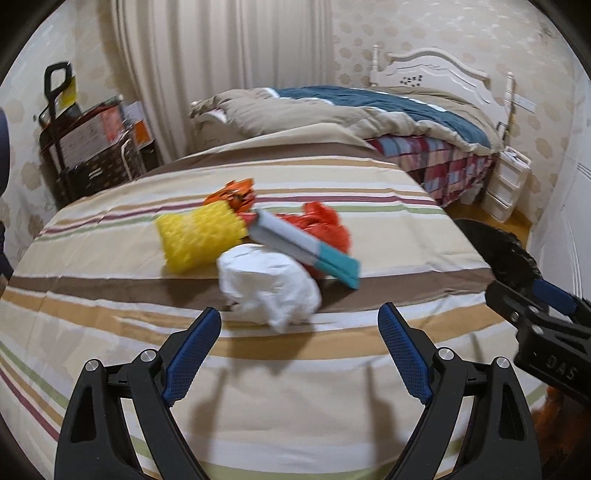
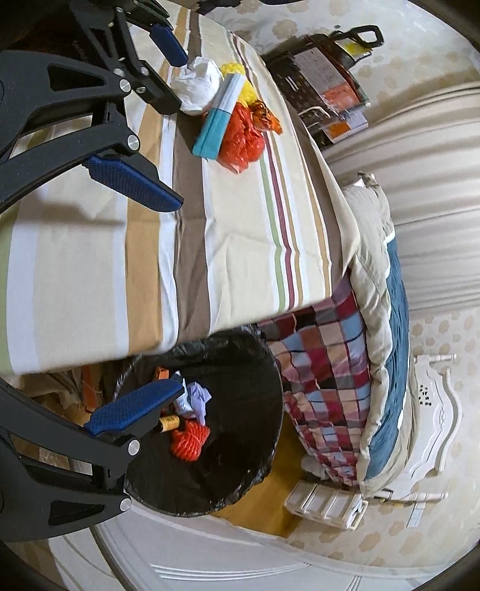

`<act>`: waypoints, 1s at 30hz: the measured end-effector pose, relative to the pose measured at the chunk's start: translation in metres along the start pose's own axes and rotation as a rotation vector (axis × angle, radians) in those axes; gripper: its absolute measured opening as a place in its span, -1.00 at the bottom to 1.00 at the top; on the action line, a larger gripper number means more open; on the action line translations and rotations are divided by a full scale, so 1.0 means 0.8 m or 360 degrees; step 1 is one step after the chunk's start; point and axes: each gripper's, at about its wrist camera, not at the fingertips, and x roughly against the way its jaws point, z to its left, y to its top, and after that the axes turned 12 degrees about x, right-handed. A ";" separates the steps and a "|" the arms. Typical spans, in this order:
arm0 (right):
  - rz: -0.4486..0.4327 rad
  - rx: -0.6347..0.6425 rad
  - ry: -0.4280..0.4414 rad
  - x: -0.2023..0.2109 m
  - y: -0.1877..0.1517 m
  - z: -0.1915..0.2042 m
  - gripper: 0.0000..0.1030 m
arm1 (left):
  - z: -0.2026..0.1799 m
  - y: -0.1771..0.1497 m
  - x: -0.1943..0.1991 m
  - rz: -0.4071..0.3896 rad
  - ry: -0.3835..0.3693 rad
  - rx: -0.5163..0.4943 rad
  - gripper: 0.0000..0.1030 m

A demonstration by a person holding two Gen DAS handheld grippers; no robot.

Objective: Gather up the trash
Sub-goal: 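Move back to the table and grasp the white tissue bag with the left tool, then grasp the blue-white tube with the right tool while the left tool holds the white bag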

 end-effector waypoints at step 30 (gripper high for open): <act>0.0077 0.0150 0.0077 -0.031 0.022 0.066 0.74 | 0.068 0.004 -0.004 0.0107 -0.0092 0.0016 -0.06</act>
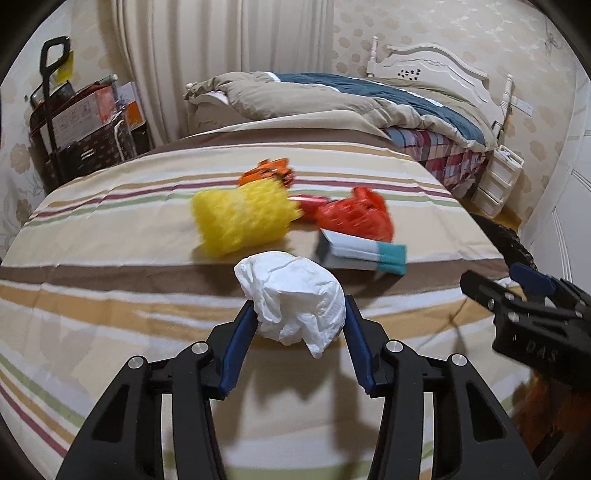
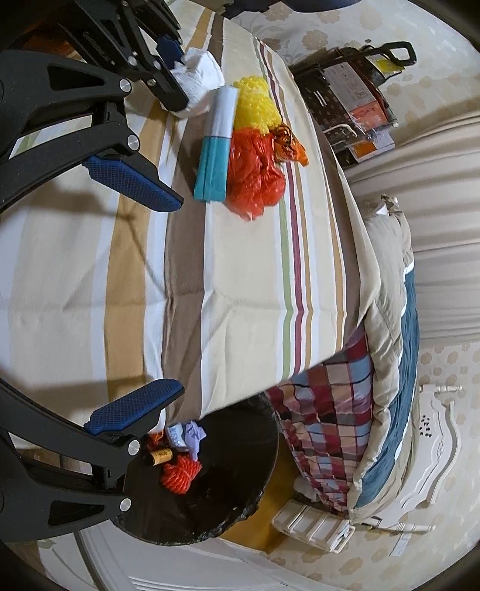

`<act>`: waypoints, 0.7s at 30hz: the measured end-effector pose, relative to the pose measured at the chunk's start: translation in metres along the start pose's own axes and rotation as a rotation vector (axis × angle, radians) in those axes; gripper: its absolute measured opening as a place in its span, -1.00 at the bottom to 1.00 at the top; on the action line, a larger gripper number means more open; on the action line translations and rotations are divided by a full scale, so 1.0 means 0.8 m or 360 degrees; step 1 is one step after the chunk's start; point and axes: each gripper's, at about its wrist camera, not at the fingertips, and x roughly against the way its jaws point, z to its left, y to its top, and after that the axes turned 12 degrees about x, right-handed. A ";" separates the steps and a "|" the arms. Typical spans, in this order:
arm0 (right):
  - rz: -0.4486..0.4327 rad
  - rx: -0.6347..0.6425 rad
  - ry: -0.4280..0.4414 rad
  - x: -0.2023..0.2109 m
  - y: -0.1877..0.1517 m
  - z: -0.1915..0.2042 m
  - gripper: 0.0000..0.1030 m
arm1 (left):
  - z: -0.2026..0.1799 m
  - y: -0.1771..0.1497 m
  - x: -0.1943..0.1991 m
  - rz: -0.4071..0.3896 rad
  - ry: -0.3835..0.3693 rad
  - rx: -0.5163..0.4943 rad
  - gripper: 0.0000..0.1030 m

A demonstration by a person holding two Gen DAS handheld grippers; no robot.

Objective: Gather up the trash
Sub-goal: 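Grasp the blue-white tube with the right tool while the left tool holds the white bag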

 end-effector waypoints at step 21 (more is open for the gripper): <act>0.0035 0.0127 -0.0008 -0.035 0.045 0.115 0.74 | 0.111 0.001 0.027 -0.0055 0.0142 0.0191 -0.06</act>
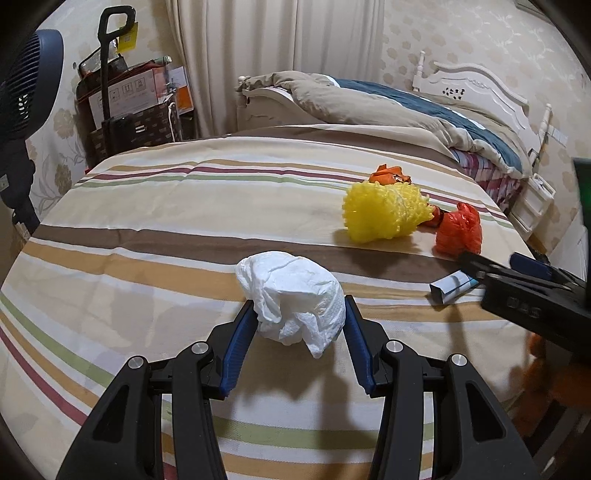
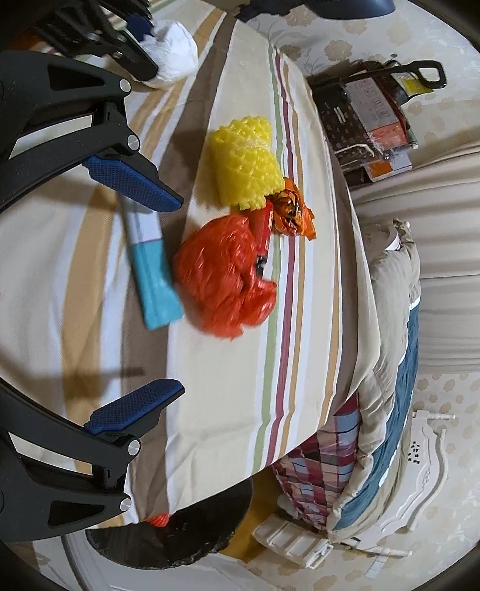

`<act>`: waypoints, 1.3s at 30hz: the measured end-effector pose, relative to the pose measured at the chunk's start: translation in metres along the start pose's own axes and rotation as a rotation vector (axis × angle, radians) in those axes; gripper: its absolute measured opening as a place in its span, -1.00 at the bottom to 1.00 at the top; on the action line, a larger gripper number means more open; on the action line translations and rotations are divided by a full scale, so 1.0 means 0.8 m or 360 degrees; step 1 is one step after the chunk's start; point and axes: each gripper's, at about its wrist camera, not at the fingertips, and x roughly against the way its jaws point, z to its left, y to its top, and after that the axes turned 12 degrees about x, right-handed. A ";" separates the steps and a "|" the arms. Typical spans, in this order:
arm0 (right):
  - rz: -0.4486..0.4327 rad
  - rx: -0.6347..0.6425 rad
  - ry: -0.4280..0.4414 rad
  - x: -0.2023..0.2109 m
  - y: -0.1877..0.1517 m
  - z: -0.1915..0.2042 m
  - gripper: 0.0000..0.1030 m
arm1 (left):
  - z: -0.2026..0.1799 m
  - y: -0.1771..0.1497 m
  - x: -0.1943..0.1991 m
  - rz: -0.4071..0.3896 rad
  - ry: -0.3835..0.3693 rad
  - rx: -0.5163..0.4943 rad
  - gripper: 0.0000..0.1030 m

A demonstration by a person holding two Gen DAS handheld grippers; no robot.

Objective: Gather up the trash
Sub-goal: 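Grasp the blue-white tube with the right tool while the left tool holds the white bag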

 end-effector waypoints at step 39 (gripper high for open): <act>0.0059 0.0057 0.0092 0.023 -0.044 -0.024 -0.42 | 0.010 0.001 -0.006 0.0055 -0.0051 0.0024 0.23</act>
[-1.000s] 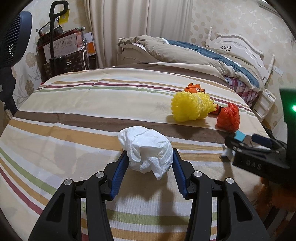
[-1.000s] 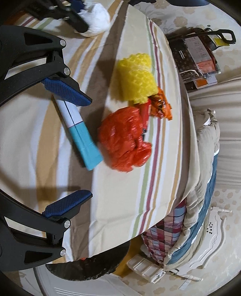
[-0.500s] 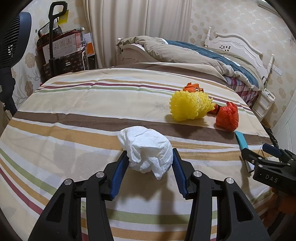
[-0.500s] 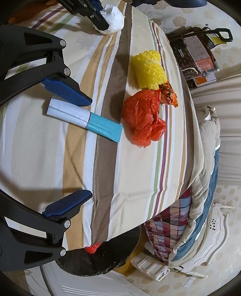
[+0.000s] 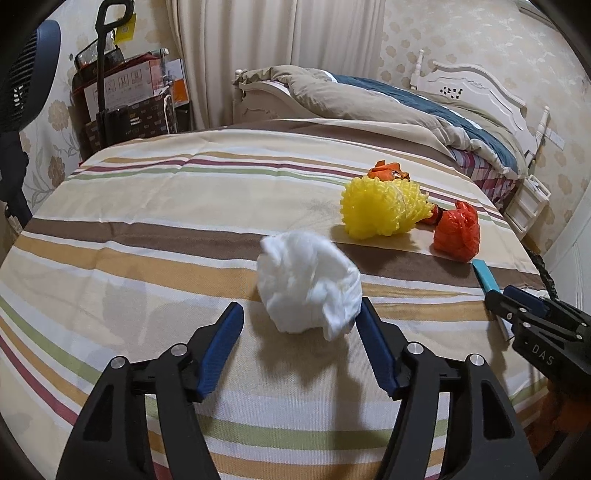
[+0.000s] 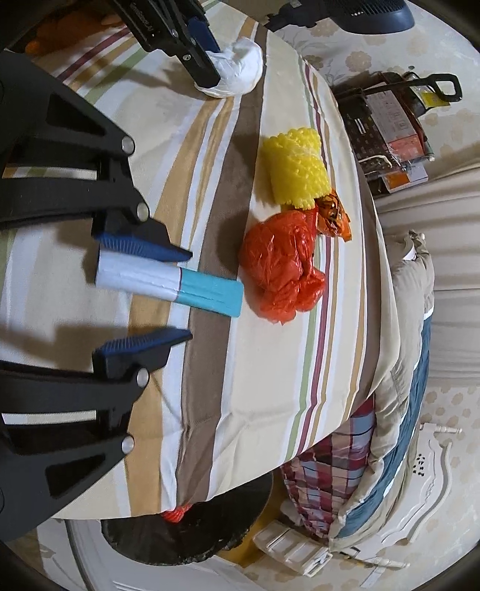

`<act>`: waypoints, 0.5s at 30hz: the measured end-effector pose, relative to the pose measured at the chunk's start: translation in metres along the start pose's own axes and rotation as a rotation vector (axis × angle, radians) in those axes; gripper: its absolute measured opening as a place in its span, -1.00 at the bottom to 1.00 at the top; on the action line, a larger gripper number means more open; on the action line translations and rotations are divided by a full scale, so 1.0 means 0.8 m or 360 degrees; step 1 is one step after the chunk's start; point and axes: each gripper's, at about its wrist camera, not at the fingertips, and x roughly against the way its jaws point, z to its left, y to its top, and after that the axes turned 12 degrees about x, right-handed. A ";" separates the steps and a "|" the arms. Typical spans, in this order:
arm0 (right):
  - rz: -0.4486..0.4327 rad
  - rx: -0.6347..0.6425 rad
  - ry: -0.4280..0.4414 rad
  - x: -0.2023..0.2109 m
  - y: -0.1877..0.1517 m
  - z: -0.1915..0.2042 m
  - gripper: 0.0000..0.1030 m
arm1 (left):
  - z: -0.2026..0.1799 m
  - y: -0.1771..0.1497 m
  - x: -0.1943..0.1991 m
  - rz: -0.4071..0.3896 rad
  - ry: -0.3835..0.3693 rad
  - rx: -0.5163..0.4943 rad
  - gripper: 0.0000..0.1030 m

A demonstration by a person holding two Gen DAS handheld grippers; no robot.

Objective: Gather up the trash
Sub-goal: 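Grasp the blue-white tube with the right tool while the left tool holds the white bag, then carry the tube and white bag over the bin and open both tools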

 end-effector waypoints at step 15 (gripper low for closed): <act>-0.0027 -0.0013 0.0057 0.005 -0.006 -0.009 -0.65 | -0.003 -0.004 0.004 -0.0022 -0.0018 -0.0028 -0.25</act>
